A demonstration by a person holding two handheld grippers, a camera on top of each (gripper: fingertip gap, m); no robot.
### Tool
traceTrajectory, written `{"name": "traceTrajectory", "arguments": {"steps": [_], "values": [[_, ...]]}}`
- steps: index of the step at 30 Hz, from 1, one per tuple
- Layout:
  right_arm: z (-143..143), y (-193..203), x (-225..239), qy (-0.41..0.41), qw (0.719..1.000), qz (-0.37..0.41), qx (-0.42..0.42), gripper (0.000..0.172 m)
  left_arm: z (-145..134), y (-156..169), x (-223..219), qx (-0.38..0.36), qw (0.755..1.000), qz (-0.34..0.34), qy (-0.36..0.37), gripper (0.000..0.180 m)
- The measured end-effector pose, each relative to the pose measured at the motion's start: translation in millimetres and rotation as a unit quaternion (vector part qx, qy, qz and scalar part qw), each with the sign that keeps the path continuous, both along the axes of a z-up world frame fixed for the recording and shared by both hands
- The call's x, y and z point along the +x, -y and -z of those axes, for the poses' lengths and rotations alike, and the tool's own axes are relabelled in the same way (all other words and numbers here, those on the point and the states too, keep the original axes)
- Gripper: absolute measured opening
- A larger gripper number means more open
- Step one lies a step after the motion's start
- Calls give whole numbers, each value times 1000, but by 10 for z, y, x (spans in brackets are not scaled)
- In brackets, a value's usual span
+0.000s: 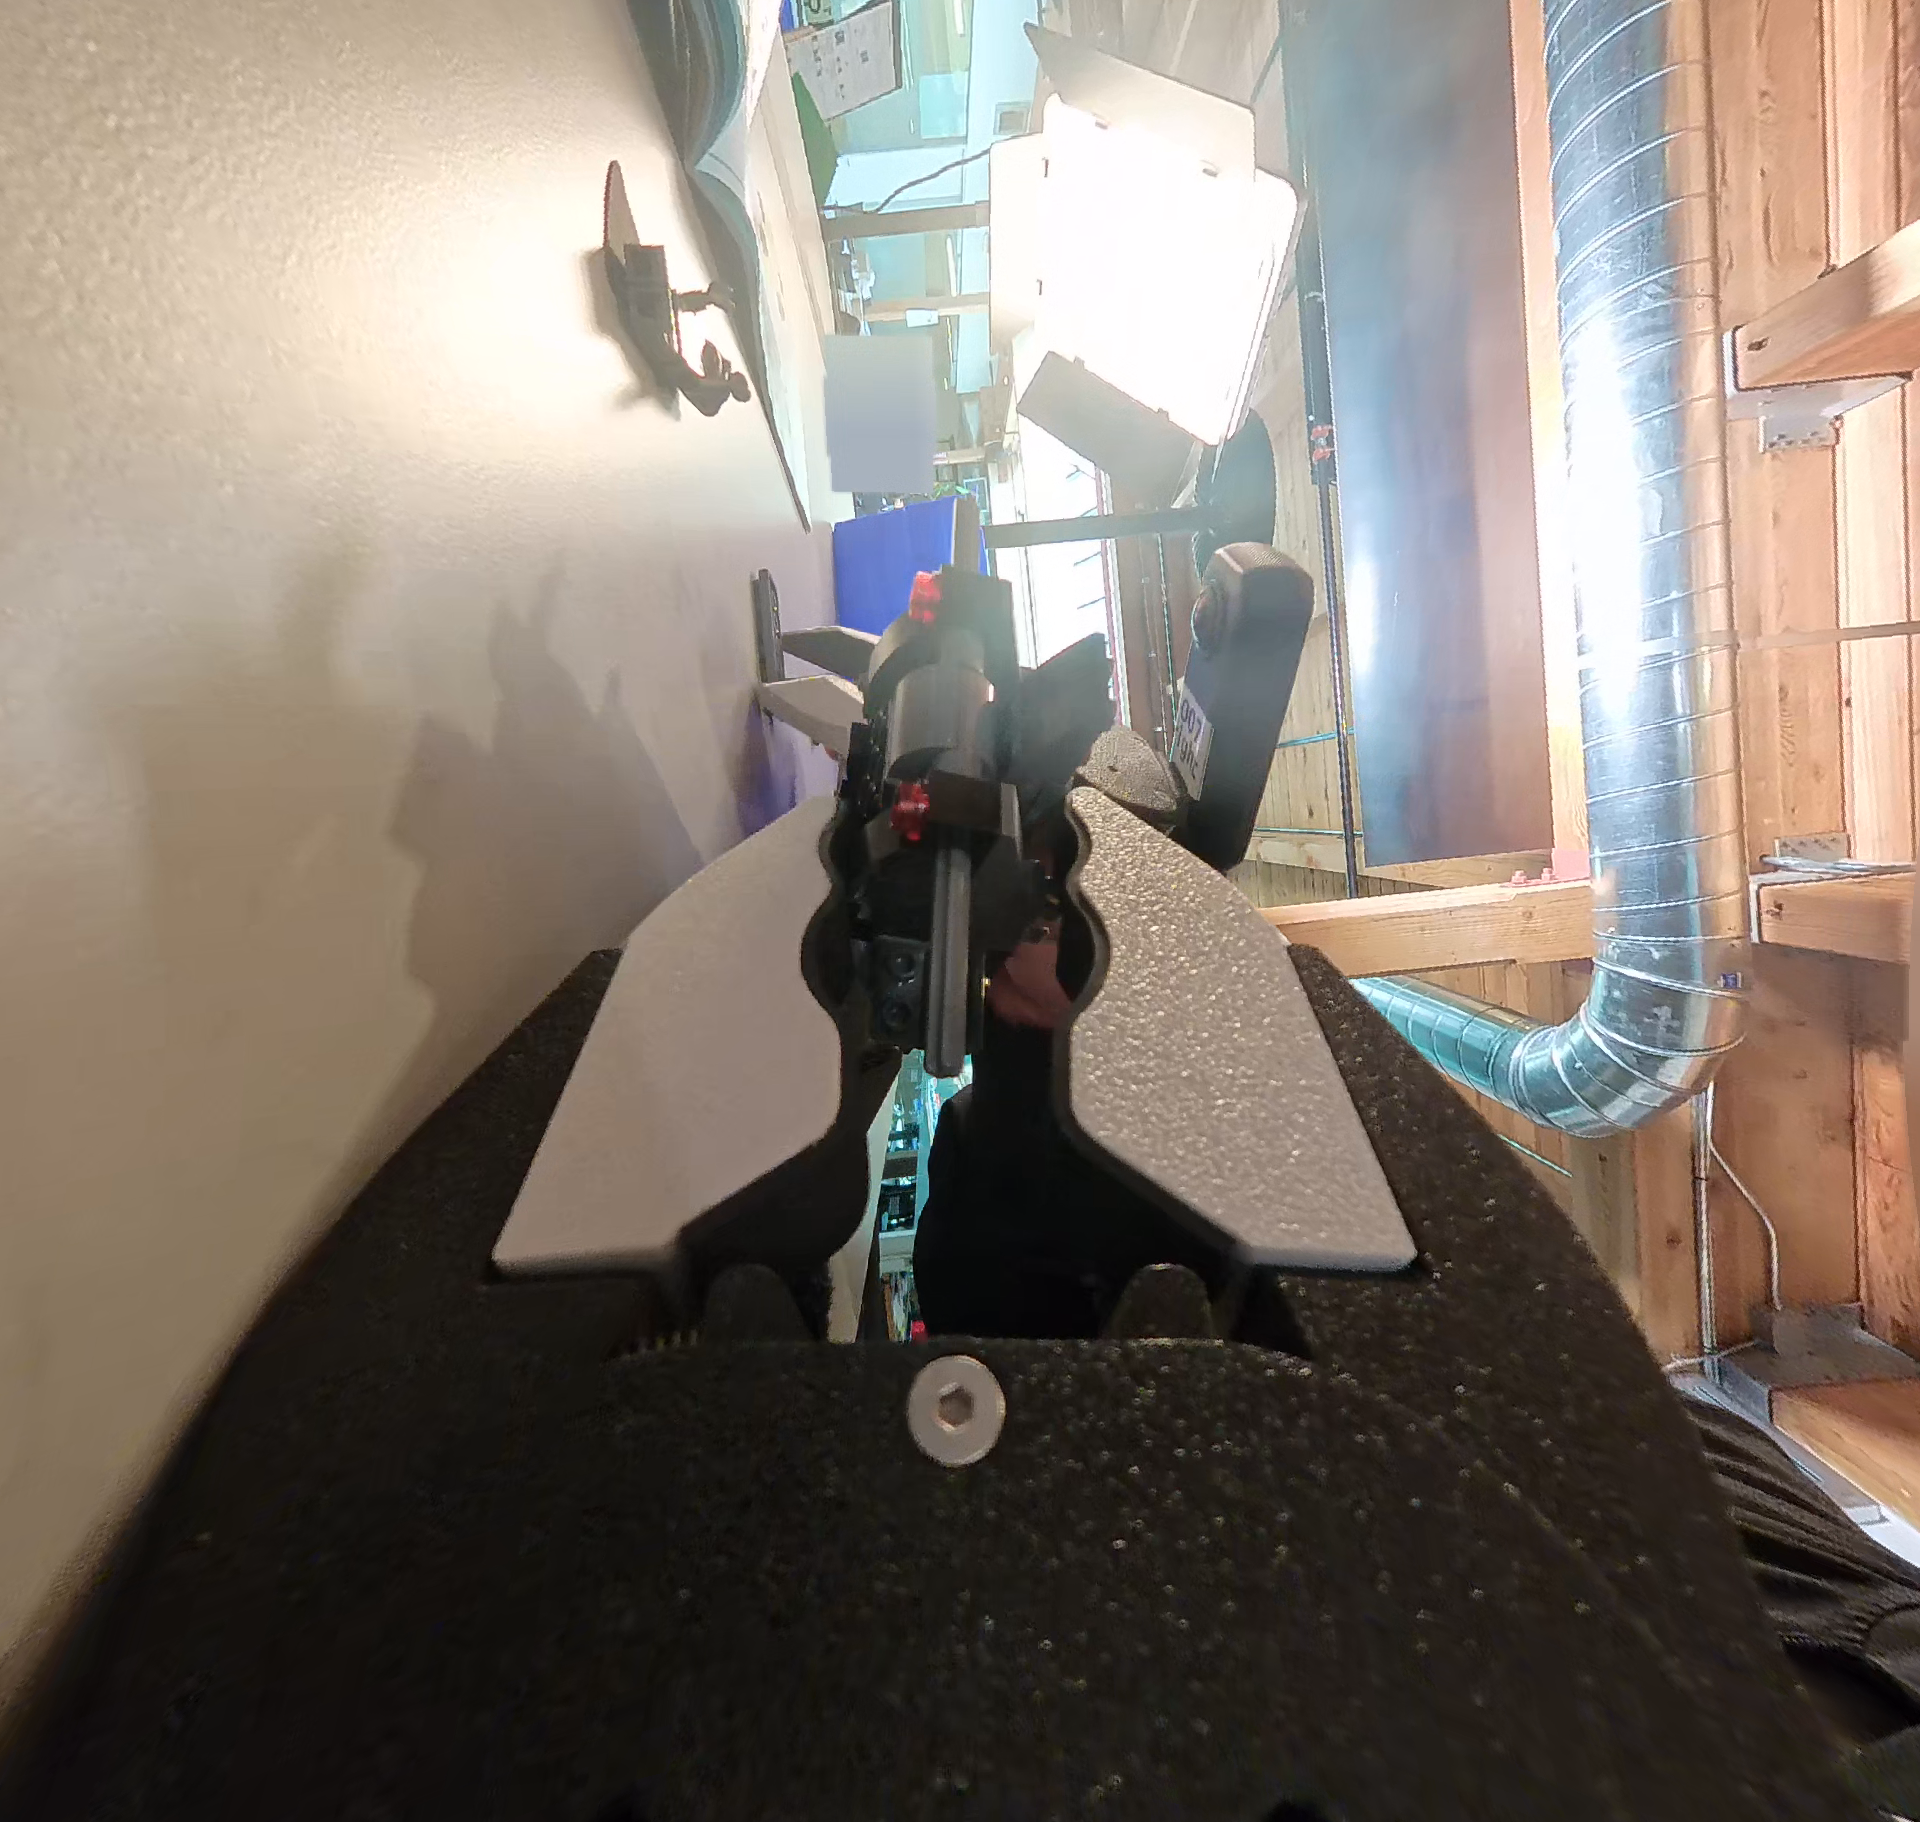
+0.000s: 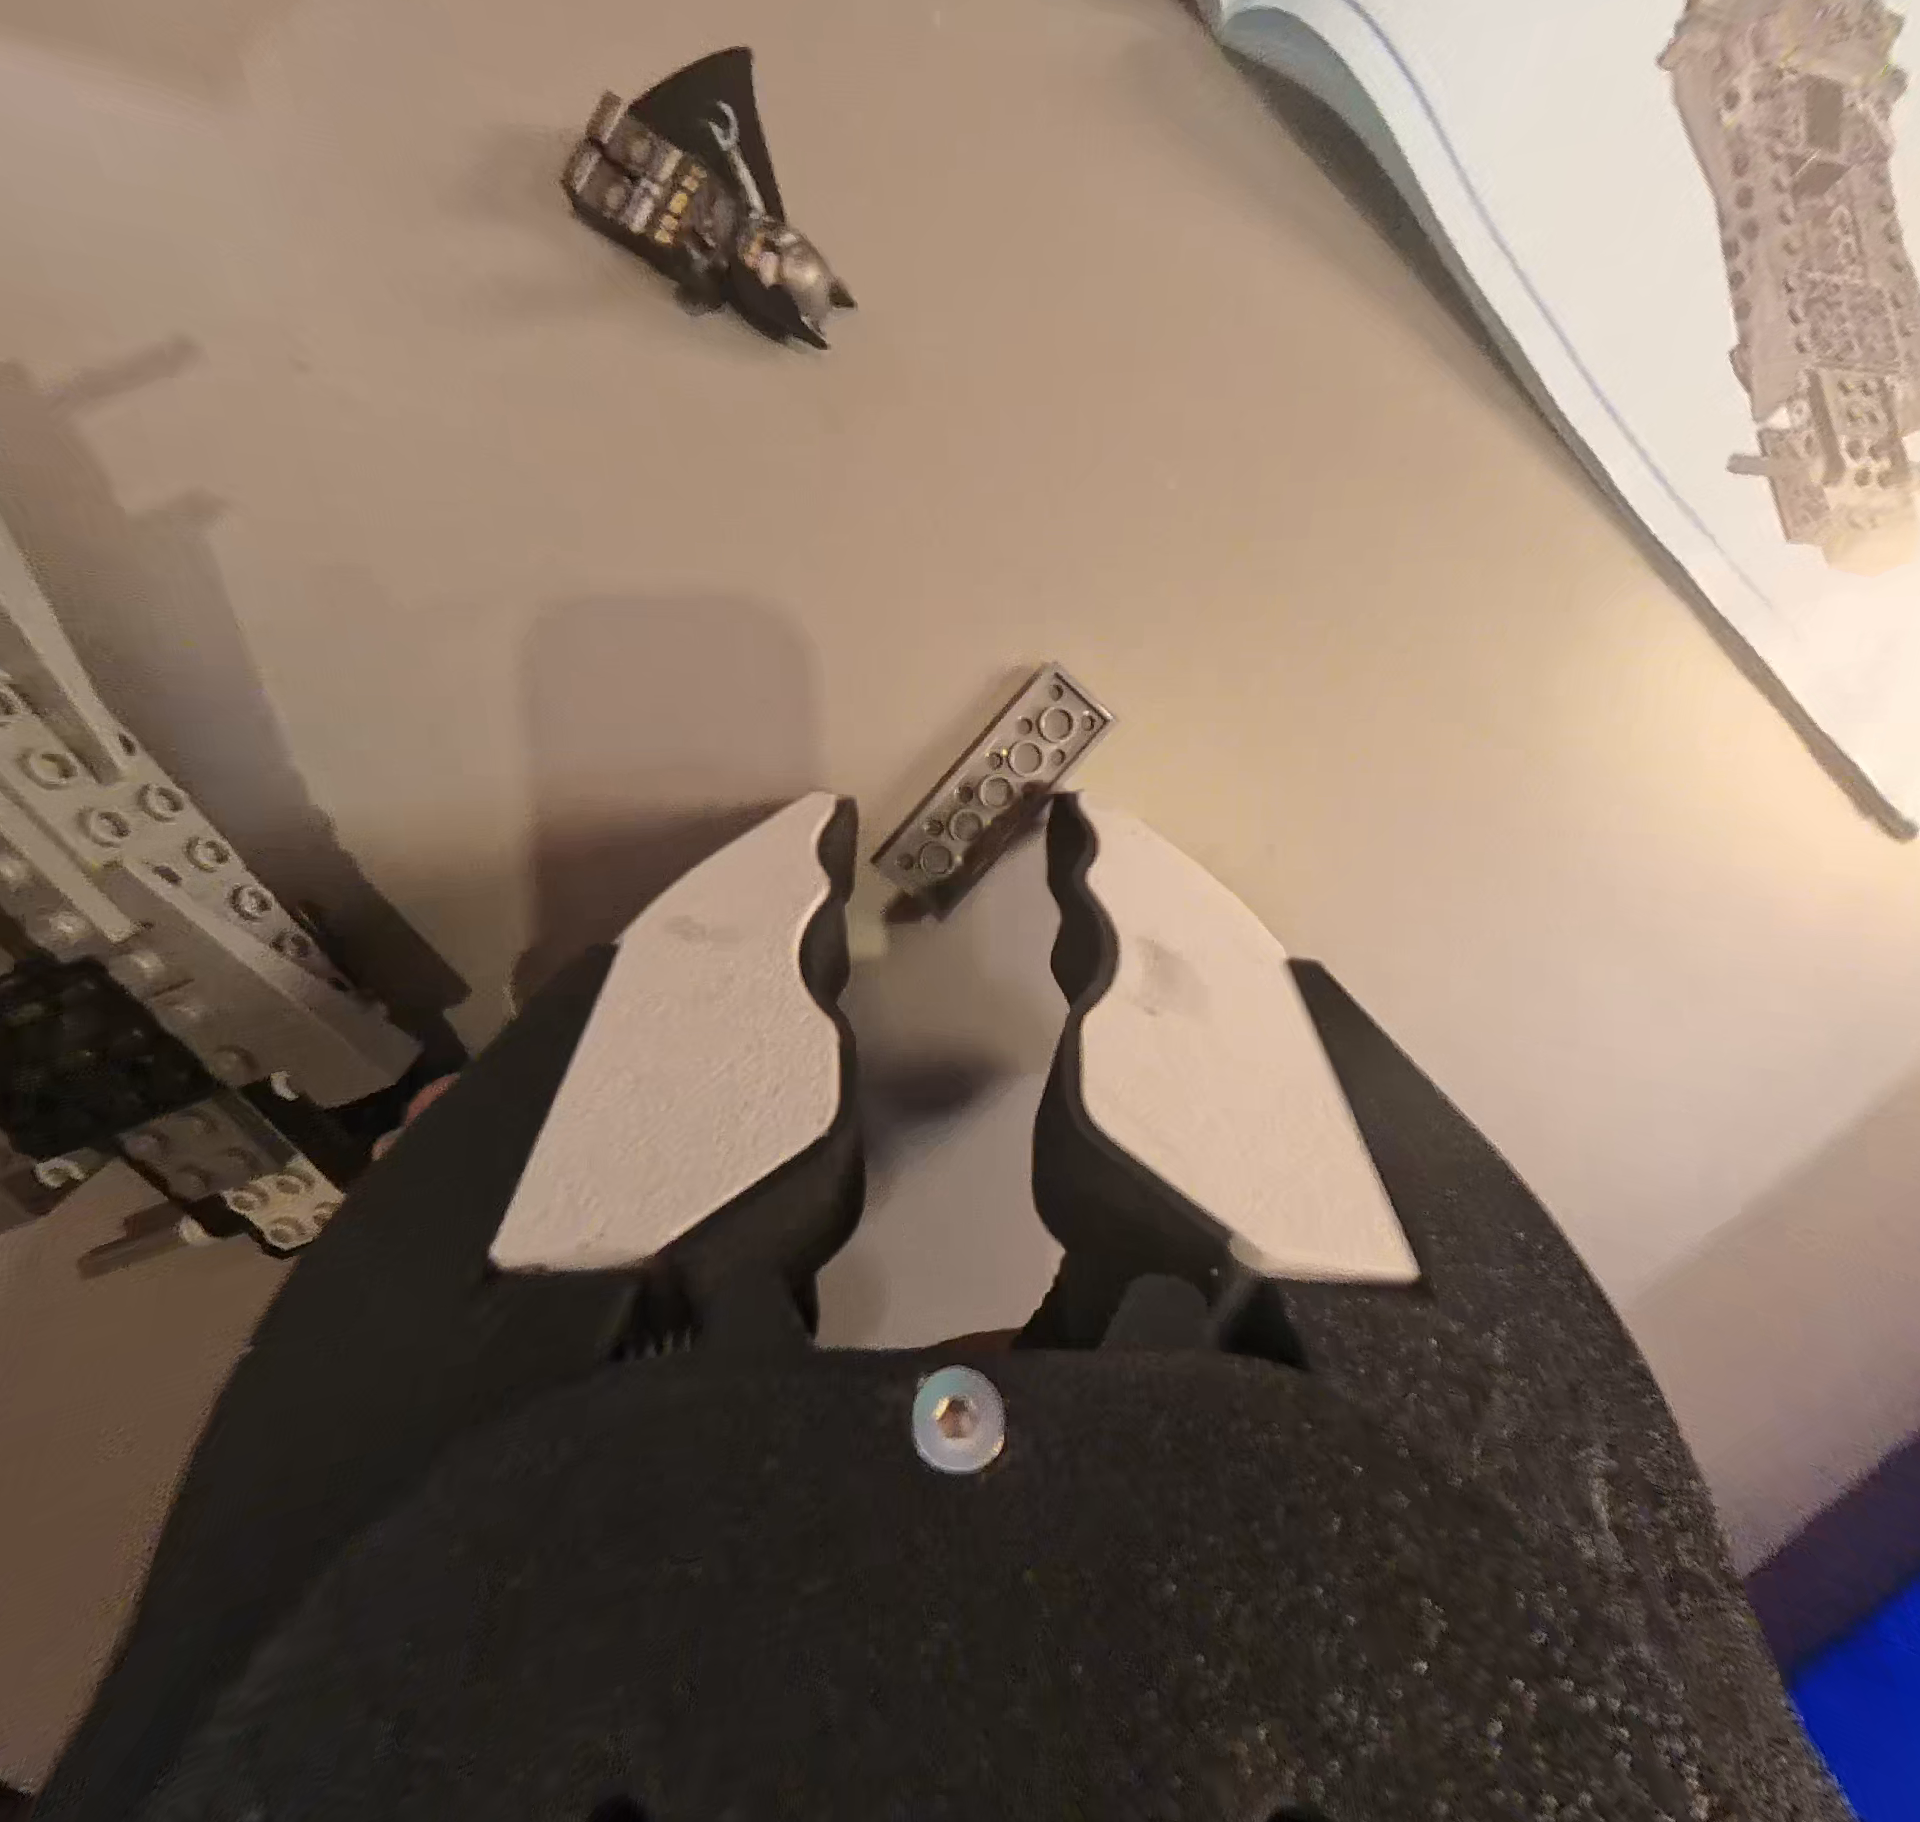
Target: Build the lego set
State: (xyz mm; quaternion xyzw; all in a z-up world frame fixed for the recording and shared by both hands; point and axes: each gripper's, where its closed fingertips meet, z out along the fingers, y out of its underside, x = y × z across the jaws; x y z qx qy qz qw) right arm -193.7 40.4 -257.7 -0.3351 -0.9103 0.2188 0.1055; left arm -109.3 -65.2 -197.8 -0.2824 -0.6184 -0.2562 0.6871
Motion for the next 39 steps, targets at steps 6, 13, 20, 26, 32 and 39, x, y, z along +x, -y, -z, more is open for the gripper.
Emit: {"name": "traceTrajectory", "arguments": {"steps": [6,13,20,26,32,39], "values": [[-9,-30,19,8,997,-71,30,18,-2,0,1,-1,1000,0,-1,36],[-953,-3,99,-111,984,-129,-51,40,2,-4,0,0,1000,2,1,36],[-1009,-235,186,-104,984,-104,-100,42,6,-12,-1,0,1000,4,3,36],[-364,-111,396,-43,989,-124,-67,38,12,-19,-2,0,1000,7,5,36],[-180,127,397,-78,961,-262,-34,35,15,-25,1,-2,1000,7,6,36],[-8,156,447,5,954,-300,2,16,13,-12,3,0,1000,3,5,36]]}}
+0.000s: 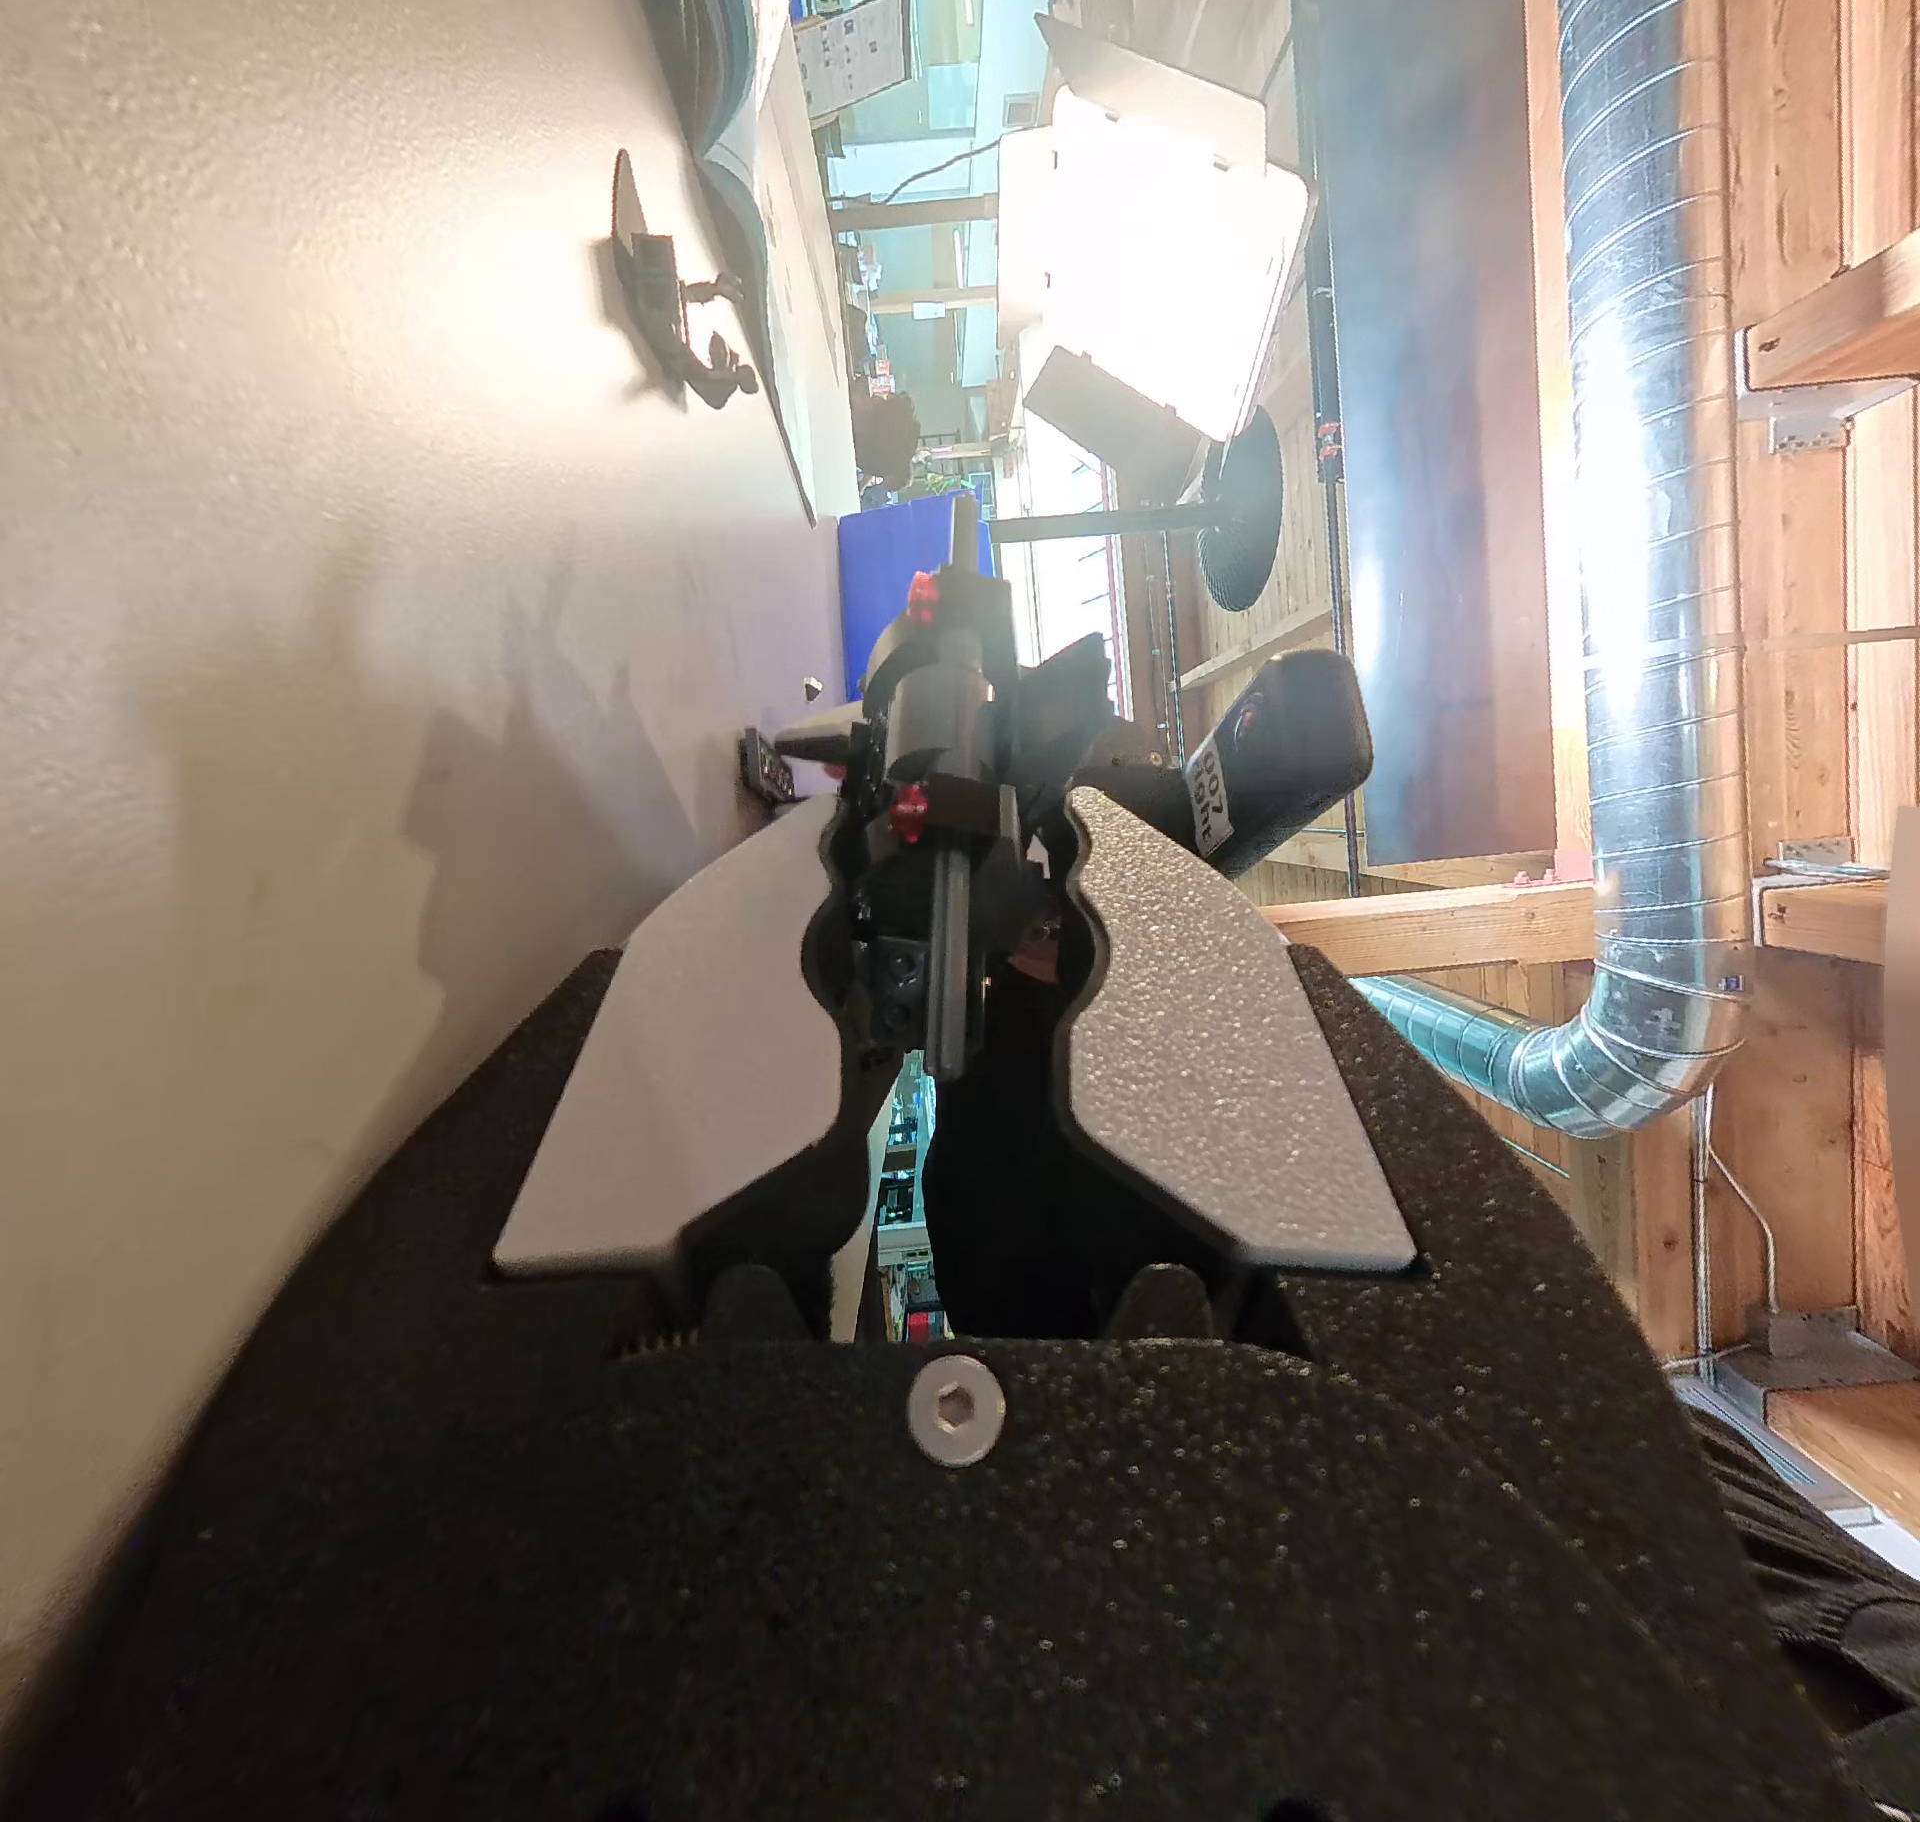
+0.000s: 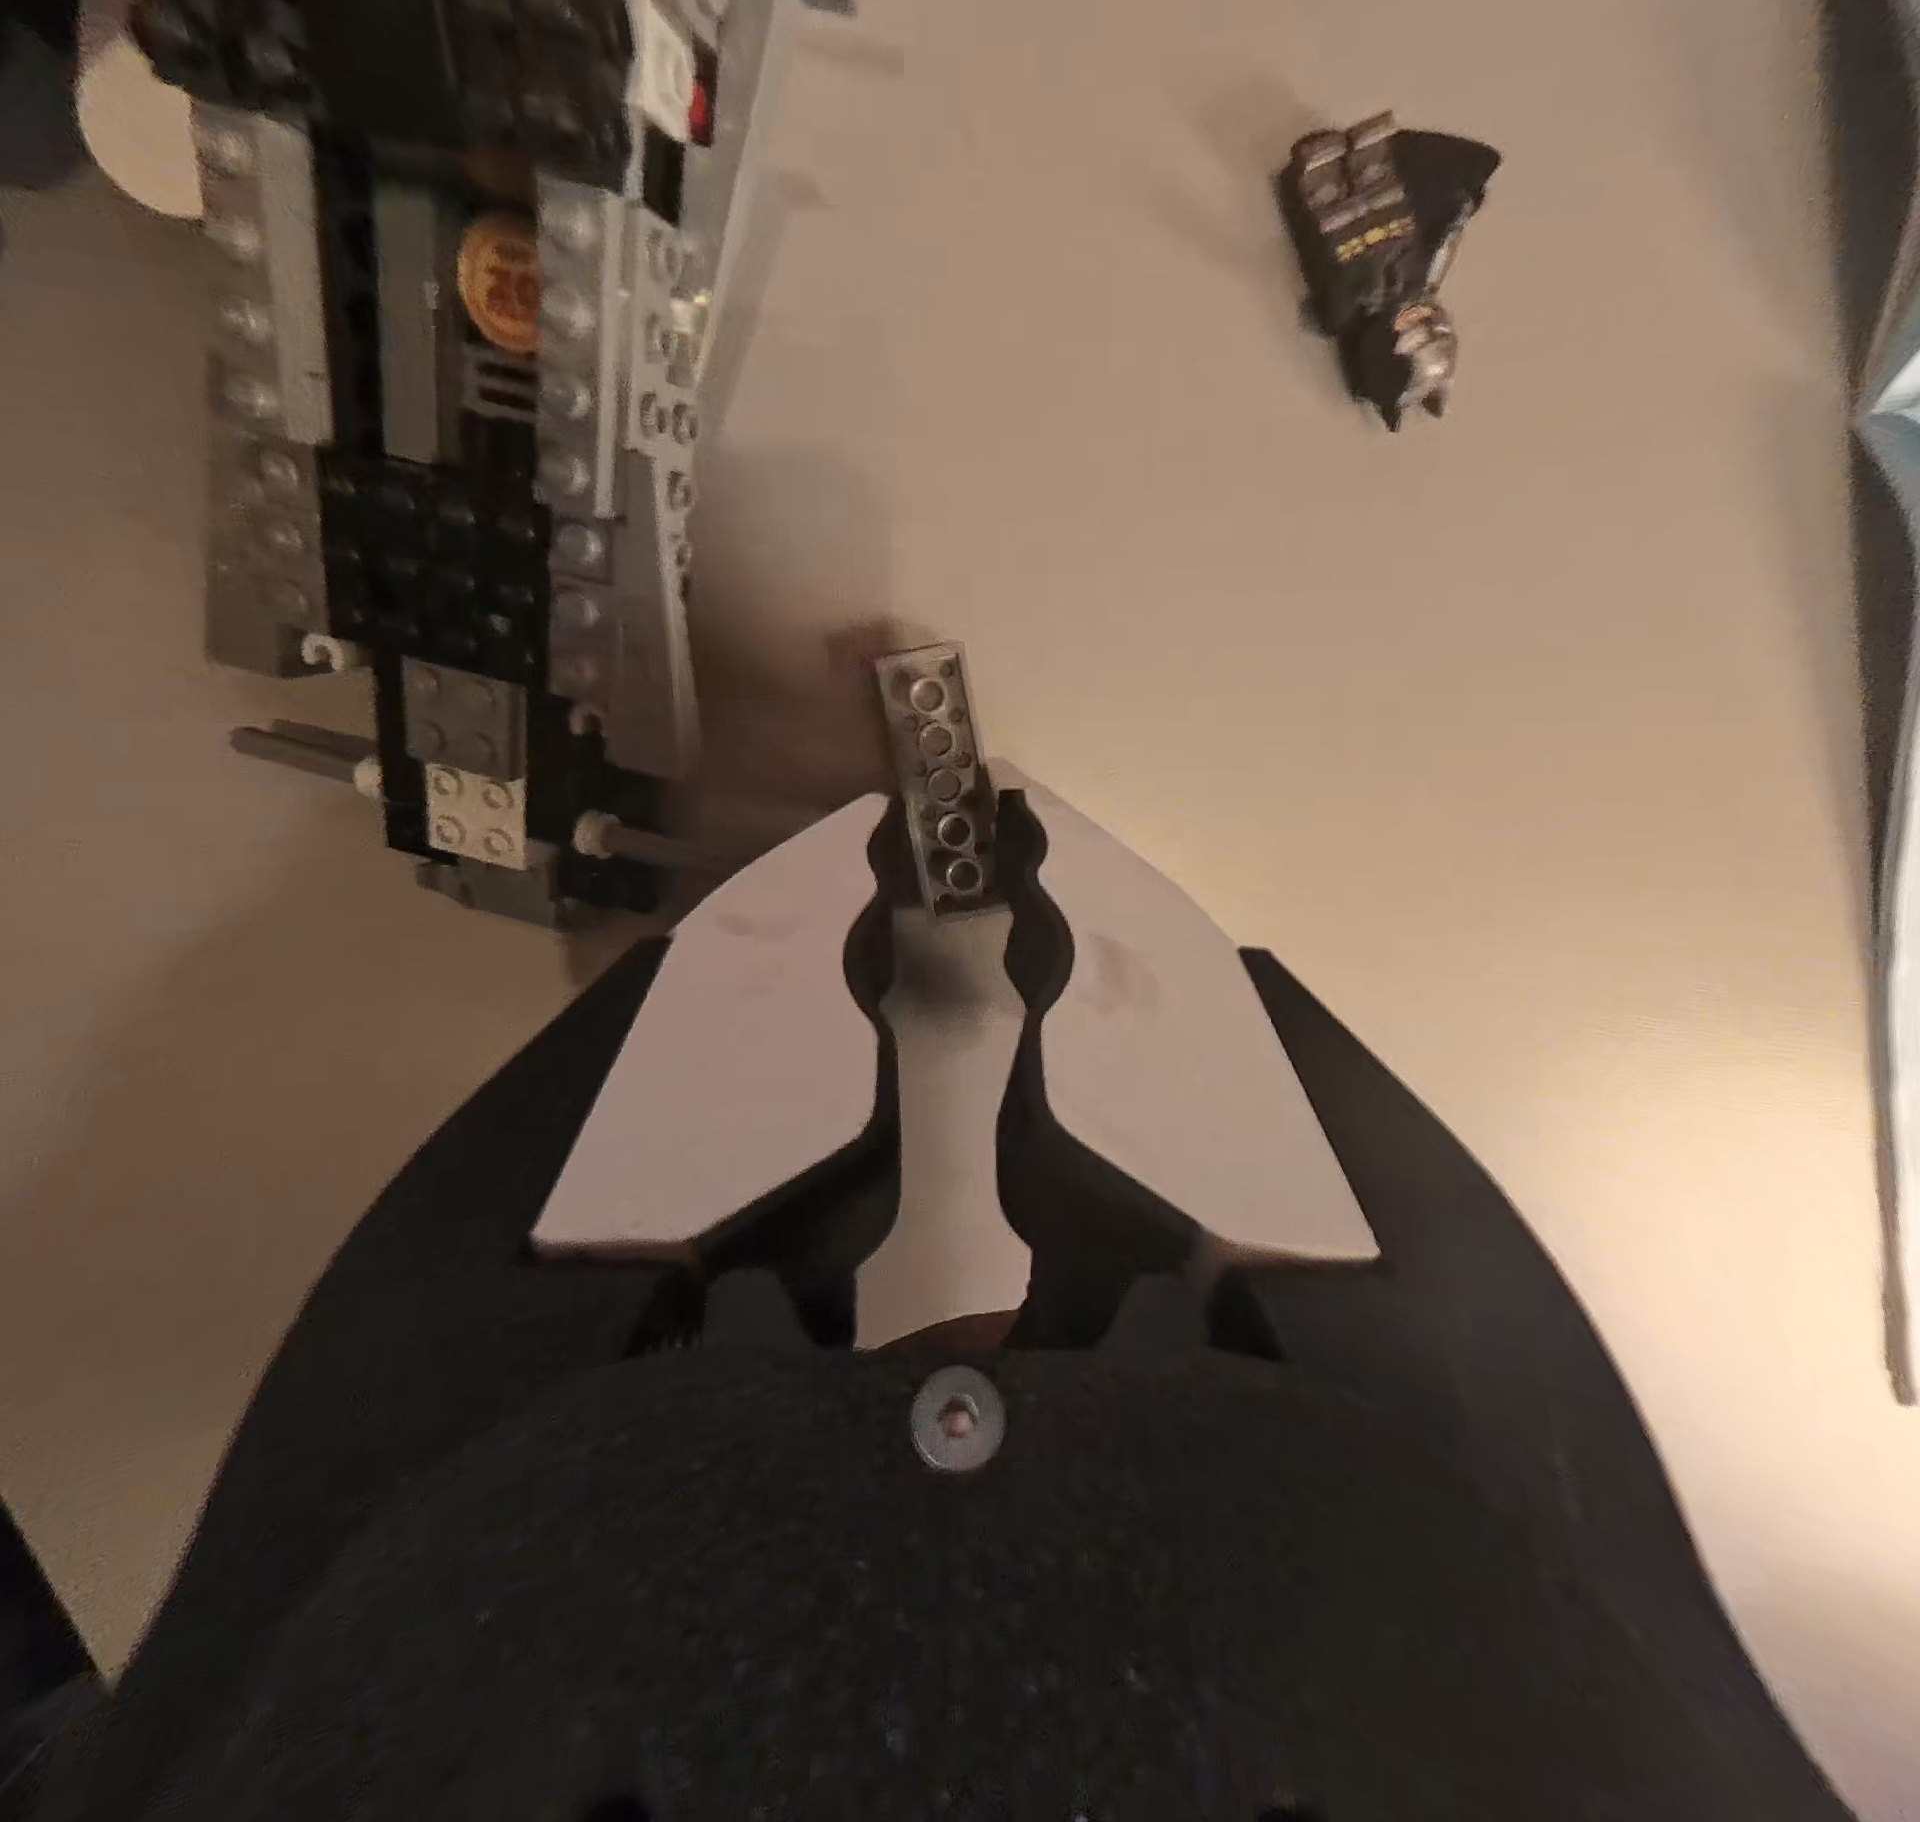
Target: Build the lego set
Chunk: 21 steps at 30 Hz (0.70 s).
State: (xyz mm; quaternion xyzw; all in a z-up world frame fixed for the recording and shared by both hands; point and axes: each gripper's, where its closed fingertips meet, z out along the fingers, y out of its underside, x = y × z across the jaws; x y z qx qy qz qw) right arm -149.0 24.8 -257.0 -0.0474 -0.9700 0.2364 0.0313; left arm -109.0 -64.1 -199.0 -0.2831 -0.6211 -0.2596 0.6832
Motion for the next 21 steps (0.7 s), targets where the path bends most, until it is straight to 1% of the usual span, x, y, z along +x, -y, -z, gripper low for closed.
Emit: {"name": "traceTrajectory", "arguments": {"steps": [2,3,6,8,9,11,13,15,18,21], "values": [[-102,-15,-103,-47,999,11,3,16,0,0,0,0,1000,0,0,36],[-237,14,-91,-65,998,5,-18,16,1,0,1,0,1000,0,0,36],[-902,118,-39,-140,982,8,-130,20,1,0,0,2,1000,0,2,36],[-1314,123,18,-162,967,18,-194,20,4,-7,5,6,1000,3,9,36],[-1478,122,44,-167,961,24,-221,14,0,-12,11,13,1000,3,14,36],[-1671,131,113,-161,952,27,-259,13,-44,-40,24,41,999,8,21,36],[-1673,111,120,-155,953,34,-257,24,-67,-54,23,50,998,4,27,36],[-1558,48,46,-157,957,53,-237,26,-88,-41,25,45,999,-2,25,36],[-1224,-41,-60,-117,968,99,-196,26,-152,3,50,56,998,-2,22,36],[-745,-46,-132,-42,976,165,-138,29,-199,58,83,44,999,-5,20,35]]}}
